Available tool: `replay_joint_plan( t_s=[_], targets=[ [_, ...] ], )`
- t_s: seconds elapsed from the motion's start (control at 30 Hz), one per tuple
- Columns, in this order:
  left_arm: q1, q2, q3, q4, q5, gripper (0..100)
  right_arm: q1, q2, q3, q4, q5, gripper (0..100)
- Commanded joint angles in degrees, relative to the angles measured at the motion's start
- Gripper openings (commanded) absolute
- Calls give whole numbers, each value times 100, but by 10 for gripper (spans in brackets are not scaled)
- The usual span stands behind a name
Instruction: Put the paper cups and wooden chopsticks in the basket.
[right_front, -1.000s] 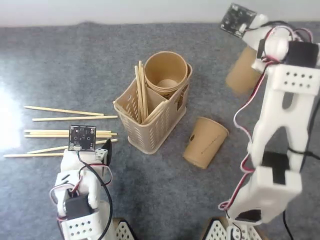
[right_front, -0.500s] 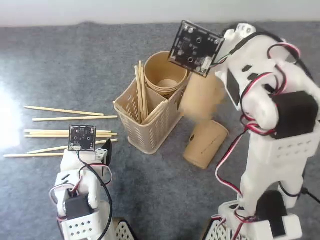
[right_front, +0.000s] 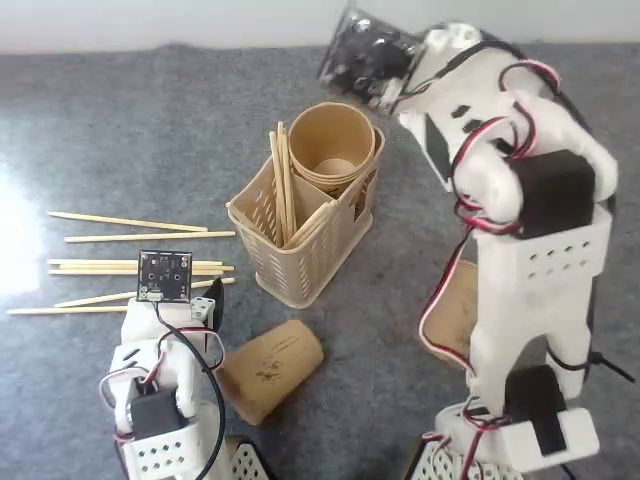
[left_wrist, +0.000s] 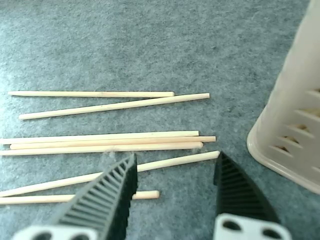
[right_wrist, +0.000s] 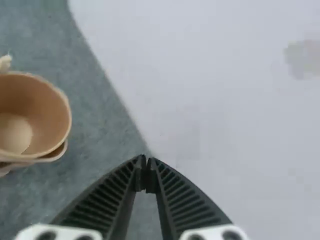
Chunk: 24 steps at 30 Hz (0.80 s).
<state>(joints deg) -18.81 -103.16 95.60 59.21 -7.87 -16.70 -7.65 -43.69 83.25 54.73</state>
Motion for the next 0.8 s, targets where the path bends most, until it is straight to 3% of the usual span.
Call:
replay_joint_plan(
  t_s=[0.0,0.2,0.37,0.57,0.77],
  targets=[
    [44,-105,-31,-132,-26,235,541,-13,123,1156,-492,9],
    [44,-105,-31,-132,-26,235,1965,400,369,1789,-492,9],
    [0,-105,-101,-97,9,235,2826,831,1495,1877,-281,20],
    [26,-105,-734,510,246,235,2826,664,2963,1868,1037,199],
    [9,-105,-646,501,290,235,2615,646,3859,1824,2022,188]
  ],
)
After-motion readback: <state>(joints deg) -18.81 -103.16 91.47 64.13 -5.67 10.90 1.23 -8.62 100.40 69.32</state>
